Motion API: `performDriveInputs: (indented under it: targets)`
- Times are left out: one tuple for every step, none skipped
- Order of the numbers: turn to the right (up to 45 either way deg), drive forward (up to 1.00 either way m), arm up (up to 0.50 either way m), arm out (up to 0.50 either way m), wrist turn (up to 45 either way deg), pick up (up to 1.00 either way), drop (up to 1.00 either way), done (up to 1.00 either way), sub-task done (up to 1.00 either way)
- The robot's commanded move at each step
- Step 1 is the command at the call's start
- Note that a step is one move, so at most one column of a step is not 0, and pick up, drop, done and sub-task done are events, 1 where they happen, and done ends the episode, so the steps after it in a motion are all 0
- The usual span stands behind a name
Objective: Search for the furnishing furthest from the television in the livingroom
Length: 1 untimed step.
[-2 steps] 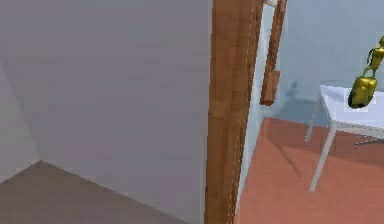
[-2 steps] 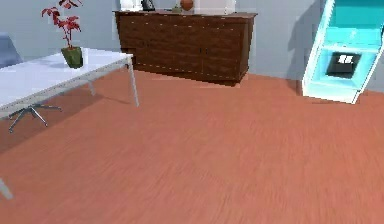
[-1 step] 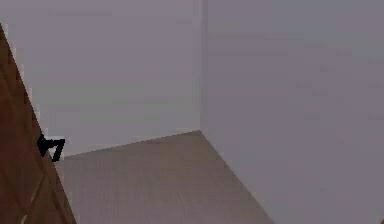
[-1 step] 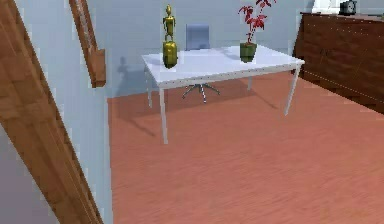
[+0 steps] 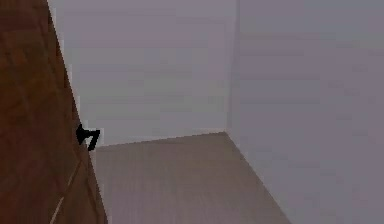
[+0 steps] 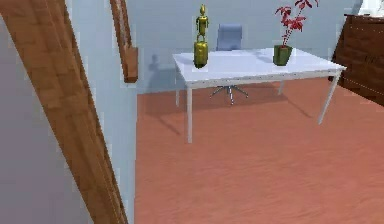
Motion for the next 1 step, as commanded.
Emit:
performDriveInputs:
  targets:
    - [-3.0,0.00,0.00,0.00,0.0,0.00,0.00,0.00,0.00]
